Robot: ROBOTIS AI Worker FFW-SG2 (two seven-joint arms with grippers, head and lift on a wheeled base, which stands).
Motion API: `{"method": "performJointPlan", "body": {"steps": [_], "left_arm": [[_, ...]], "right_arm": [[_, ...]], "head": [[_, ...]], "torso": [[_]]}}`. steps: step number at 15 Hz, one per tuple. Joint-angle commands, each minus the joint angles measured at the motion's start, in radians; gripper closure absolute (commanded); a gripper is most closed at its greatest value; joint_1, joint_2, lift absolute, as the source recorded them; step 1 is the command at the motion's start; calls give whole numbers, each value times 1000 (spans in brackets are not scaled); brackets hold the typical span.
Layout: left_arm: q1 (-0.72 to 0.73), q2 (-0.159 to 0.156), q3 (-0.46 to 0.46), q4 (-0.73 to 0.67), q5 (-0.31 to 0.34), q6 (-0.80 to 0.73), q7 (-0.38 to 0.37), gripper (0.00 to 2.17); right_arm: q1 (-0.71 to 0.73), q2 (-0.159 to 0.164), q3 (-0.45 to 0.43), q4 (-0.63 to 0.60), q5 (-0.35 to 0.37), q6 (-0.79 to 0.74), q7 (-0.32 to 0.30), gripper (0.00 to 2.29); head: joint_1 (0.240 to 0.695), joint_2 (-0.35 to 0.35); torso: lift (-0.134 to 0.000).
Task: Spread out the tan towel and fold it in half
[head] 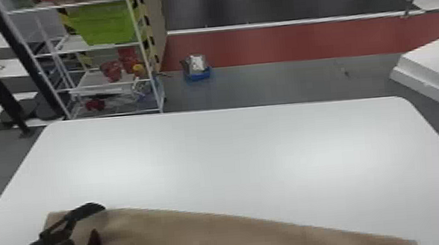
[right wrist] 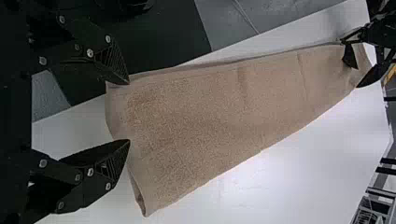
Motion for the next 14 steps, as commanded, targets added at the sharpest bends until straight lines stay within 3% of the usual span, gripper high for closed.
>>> {"method": "performJointPlan", "body": {"steps": [1,3,5,6,8,10,11,12,14], "left_arm": [[0,0,0,-2,0,0,-20,387],[2,0,2,-4,0,0,-20,387],[3,1,3,-4,0,-3,-20,387],[3,1,2,-4,0,-3,-20,387],[3,1,0,-4,0,-3,-20,387],[3,-2,0,-12,0,-3,-22,383],[6,-5,3,-22,0,0,-23,380],[11,-8,5,-30,3,0,-22,367],[17,-8,8,-36,14,-3,-14,319]], "right_arm": [[8,0,-1,-6,-1,1,6,485],[25,0,-2,-20,-1,4,6,485],[22,2,-33,-29,-75,44,6,485],[-12,20,-54,-20,-136,124,6,488],[-128,86,-79,29,-237,308,6,505],[-210,91,-83,75,-311,403,6,765],[-243,94,-94,80,-340,461,6,765],[-262,101,-106,78,-362,483,6,765],[-279,101,-65,78,-323,501,6,768]], "head": [[695,36],[695,37],[695,41],[695,43],[695,41],[695,26],[695,23],[695,21],[695,16]], "torso": [[-124],[-124],[-124],[-124],[-124],[-124],[-124],[-124],[-124]]}}
